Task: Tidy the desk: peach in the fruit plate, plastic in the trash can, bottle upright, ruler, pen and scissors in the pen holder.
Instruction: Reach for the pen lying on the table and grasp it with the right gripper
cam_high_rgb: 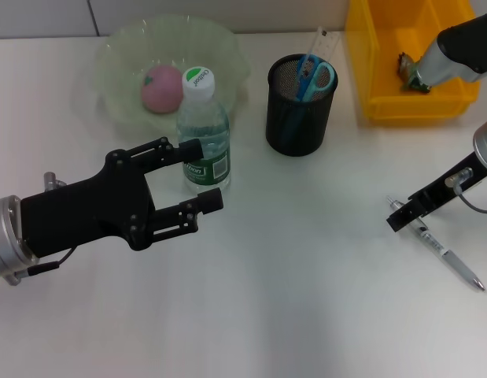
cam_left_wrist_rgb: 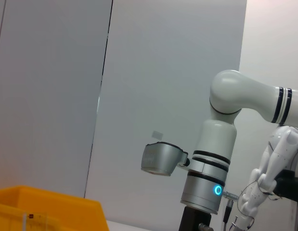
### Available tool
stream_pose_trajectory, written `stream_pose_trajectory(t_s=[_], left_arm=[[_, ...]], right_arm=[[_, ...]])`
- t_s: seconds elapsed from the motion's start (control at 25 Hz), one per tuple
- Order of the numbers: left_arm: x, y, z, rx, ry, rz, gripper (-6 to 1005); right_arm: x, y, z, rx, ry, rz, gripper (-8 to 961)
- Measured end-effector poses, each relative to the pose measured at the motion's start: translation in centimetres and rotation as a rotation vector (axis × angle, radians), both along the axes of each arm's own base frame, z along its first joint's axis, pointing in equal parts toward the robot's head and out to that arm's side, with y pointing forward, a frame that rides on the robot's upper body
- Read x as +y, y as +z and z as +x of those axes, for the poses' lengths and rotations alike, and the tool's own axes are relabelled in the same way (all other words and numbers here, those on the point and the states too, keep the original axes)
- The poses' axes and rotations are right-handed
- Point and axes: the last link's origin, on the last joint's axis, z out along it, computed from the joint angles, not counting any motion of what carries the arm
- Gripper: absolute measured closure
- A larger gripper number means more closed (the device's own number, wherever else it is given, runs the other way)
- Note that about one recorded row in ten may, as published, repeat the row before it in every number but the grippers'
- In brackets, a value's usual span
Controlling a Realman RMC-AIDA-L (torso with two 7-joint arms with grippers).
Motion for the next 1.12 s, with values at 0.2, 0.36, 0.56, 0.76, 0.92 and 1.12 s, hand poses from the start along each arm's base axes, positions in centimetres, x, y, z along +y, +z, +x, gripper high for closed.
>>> stream_pose_trajectory(t_s=[0.2, 0.36, 0.56, 0.76, 0.92, 1.12], left_arm=[[0.00, -0.02, -0.01, 0.000, 0.001, 0.000, 273], [-0.01, -0.06, 0.01, -0.001, 0.001, -0.001, 273], [-0.01, -0.07, 0.01, -0.002, 0.003, -0.001, 273], [0.00, -0.02, -0.01, -0.002, 0.002, 0.001, 273], [0.01, 0.01, -0.02, -0.002, 0.002, 0.002, 273], [0.03, 0.02, -0.02, -0.001, 0.002, 0.003, 272]], right_arm=[[0.07, -0.13, 0.14, 0.000, -0.002, 0.003, 254], [0.12, -0.23, 0.15, 0.001, -0.001, 0.004, 254], [0.19, -0.29, 0.07, 0.002, 0.001, 0.004, 257], [0.10, -0.43, -0.02, -0.001, -0.003, -0.004, 265], [0.05, -0.62, -0.13, -0.012, -0.005, -0.009, 272], [0.21, -0.63, -0.30, -0.013, 0.001, -0.004, 280]])
